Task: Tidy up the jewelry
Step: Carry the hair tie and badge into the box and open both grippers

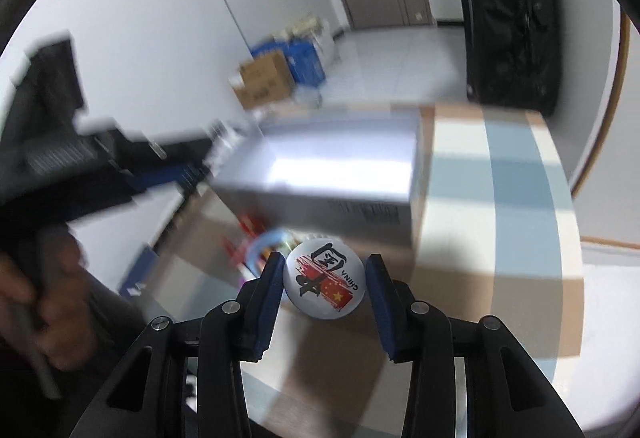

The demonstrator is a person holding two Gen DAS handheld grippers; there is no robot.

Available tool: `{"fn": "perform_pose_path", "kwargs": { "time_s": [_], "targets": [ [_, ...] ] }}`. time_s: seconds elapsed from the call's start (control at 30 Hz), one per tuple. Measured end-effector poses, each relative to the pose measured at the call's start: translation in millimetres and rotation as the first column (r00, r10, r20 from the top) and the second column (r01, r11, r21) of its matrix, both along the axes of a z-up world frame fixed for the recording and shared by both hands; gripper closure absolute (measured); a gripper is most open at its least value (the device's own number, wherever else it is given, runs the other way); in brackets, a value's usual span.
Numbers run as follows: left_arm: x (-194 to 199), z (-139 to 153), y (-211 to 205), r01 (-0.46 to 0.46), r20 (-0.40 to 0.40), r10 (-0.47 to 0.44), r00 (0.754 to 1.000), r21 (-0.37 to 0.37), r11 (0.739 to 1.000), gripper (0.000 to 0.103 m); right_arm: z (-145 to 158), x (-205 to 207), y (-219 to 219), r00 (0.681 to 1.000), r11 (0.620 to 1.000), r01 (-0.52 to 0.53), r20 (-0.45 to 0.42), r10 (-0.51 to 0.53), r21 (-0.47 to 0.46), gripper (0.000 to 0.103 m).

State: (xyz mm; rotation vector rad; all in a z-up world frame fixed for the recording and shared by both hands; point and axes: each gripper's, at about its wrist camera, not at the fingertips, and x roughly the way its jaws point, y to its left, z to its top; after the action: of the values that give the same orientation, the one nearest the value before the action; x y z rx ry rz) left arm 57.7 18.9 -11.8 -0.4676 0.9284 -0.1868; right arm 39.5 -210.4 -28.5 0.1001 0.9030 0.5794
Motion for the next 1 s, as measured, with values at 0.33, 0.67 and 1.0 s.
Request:
{"fn": "perform_pose_path", "kwargs": {
  "time_s": [0.33,0.67,1.0],
  "targets": [
    [29.8,0.4,-11.2,0.024,0.0,-0.024,1.0,0.04,0.999,0.064,36.0,59.4,14.3,0.998,0.992,0.008,0.058,-0.015,0.125,0.063],
    [58.6,-15.8,-14.4,0.058,-0.049,-0.057,0.997,0.019,0.998,0.064,11.2,100.0,14.1,0.996,0.974,0.059,-0.074,-0.044,0.219,0.063],
    [72.1,-22.1,-8.3,0.058,-0.075,-0.062,0.995,-0.056,0.997,0.036,-0.5,120.1,3.9,0.983,0.951,0.126,-0.165,-0.081,0.284,0.057]
  ]
}}
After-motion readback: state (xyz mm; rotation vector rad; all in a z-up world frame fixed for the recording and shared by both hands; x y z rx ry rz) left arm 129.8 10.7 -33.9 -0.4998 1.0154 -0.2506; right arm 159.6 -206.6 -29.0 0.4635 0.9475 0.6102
